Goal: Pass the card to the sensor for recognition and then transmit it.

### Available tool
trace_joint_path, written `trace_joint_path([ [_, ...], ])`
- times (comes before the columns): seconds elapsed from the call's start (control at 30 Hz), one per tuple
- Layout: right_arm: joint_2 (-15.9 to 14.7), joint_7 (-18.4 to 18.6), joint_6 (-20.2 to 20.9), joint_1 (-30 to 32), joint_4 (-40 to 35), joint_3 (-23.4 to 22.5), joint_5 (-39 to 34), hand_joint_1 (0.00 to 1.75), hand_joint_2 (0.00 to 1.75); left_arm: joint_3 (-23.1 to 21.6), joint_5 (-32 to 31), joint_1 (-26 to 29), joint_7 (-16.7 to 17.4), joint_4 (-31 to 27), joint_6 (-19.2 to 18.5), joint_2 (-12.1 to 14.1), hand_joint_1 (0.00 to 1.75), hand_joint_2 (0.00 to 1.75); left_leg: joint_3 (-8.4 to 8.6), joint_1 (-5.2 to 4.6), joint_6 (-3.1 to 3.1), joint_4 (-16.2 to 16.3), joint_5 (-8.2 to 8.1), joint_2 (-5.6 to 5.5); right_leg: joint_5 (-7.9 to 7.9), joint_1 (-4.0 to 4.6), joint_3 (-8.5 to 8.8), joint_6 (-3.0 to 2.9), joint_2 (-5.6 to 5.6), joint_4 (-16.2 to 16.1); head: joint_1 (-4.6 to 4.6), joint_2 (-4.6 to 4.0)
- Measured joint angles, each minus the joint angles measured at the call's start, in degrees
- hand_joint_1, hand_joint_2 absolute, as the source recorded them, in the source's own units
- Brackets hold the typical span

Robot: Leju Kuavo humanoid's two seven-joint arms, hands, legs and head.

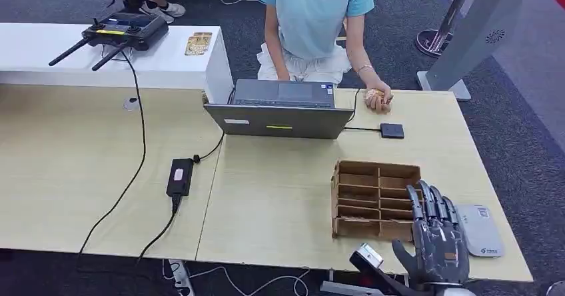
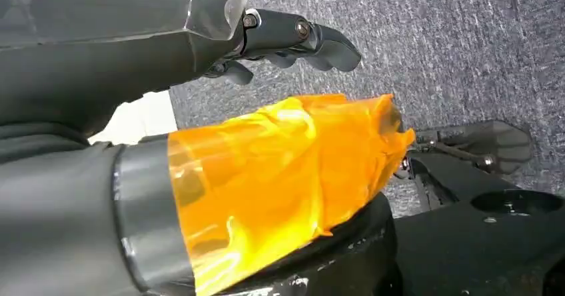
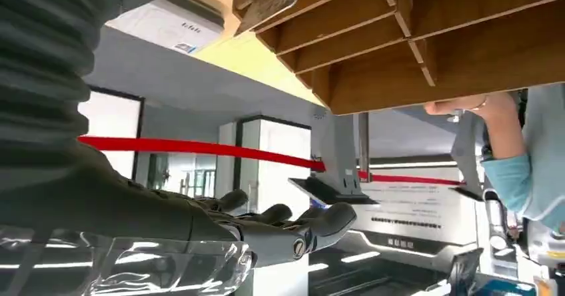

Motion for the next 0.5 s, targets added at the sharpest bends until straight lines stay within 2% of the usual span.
trace_joint_path([
  [0.27, 0.11, -7.29, -1.57, -0.55, 1.83, -2.53, -8.48, 0.00, 1.75, 0.00, -0.52, 0.00, 0.00, 0.00, -0.11, 0.20, 0.00, 0.00, 0.00, 0.00, 0.00, 0.00, 0.00, 0.00, 0.00, 0.00, -0.01, 0.00, 0.00, 0.00, 0.00, 0.00],
  [0.4, 0.13, -14.37, 0.88, -0.46, 2.21, -4.24, -22.75, 0.00, 1.75, 0.00, -0.74, 0.01, 0.00, 0.00, -0.11, 0.28, 0.00, 0.00, 0.01, 0.00, 0.00, 0.00, 0.00, 0.00, 0.00, 0.00, -0.01, 0.00, 0.00, 0.00, 0.00, -0.02],
  [0.5, 0.15, -18.27, 2.78, -0.14, 2.32, -5.99, -29.97, 0.00, 1.75, 0.00, -0.90, 0.01, 0.00, 0.00, -0.11, 0.35, 0.00, 0.00, 0.00, 0.00, 0.00, 0.00, 0.00, 0.00, 0.00, 0.00, -0.01, 0.00, 0.00, 0.00, 0.00, -0.02],
])
